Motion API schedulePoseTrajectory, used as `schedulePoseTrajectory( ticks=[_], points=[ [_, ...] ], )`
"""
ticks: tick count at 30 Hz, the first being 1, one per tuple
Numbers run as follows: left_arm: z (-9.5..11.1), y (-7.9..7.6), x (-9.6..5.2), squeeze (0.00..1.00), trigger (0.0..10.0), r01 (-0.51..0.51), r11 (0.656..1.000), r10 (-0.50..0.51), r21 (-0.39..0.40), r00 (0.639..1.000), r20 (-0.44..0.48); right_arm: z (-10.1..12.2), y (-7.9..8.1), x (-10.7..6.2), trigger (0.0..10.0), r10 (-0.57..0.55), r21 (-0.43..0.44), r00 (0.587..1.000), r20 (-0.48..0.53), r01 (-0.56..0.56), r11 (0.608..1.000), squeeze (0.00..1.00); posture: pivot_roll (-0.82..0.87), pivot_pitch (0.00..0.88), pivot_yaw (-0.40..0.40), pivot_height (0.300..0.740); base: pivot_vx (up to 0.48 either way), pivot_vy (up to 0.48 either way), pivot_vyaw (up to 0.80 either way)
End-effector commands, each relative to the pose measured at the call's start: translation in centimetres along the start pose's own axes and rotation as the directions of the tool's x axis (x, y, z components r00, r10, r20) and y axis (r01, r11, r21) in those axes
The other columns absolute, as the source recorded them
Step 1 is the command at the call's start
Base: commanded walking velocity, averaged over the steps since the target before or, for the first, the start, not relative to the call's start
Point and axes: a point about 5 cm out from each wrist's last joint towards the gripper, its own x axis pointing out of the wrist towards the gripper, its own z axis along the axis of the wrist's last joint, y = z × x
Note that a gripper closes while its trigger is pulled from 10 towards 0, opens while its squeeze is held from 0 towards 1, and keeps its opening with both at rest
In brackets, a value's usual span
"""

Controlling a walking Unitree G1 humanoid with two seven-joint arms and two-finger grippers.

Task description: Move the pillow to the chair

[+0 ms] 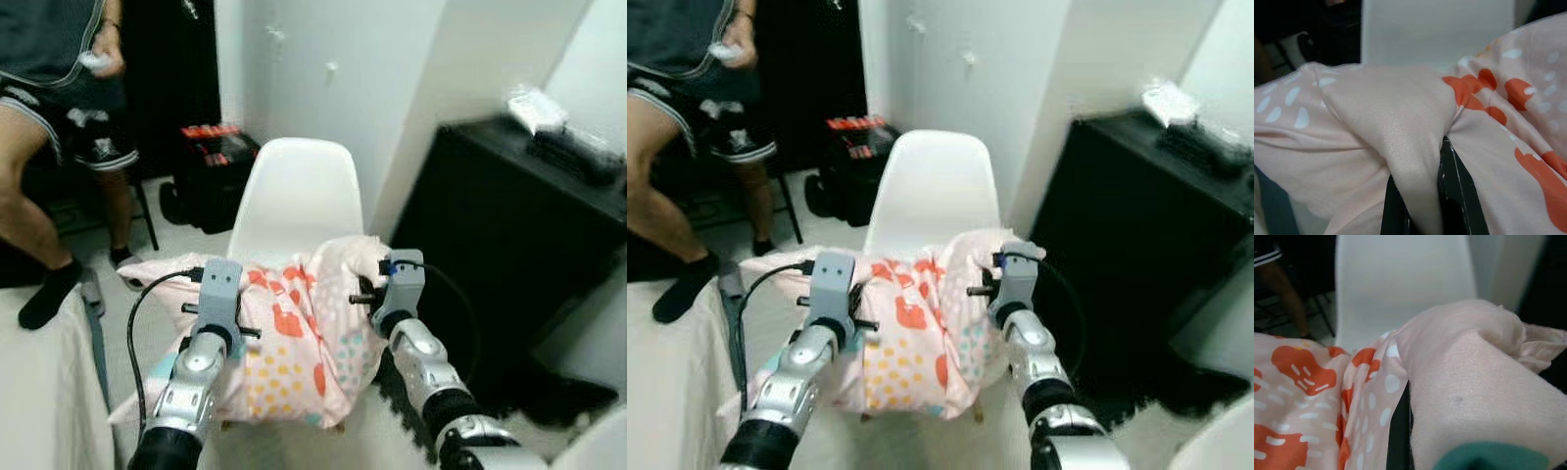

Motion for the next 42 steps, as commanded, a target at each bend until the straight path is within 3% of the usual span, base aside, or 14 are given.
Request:
schedulePoseTrajectory(
  ticks=[1,42],
  points=[
    [1.20,-1.21,0.34,0.00,10.0,0.043,0.999,-0.043,-0.004,0.998,0.053,0.78,0.34,0.38,10.0,0.027,-0.007,0.999,0.023,-0.027,1.000,0.00,-0.01,0.000,-0.081,0.737,0.000,0.000,-0.80],
    [0.99,-1.10,0.22,0.00,10.0,0.040,0.999,-0.040,0.010,0.998,0.052,0.44,0.57,0.34,10.0,0.037,-0.002,0.999,0.014,-0.037,0.999,0.00,0.00,0.000,-0.086,0.737,0.000,0.000,-0.80]
  ],
)
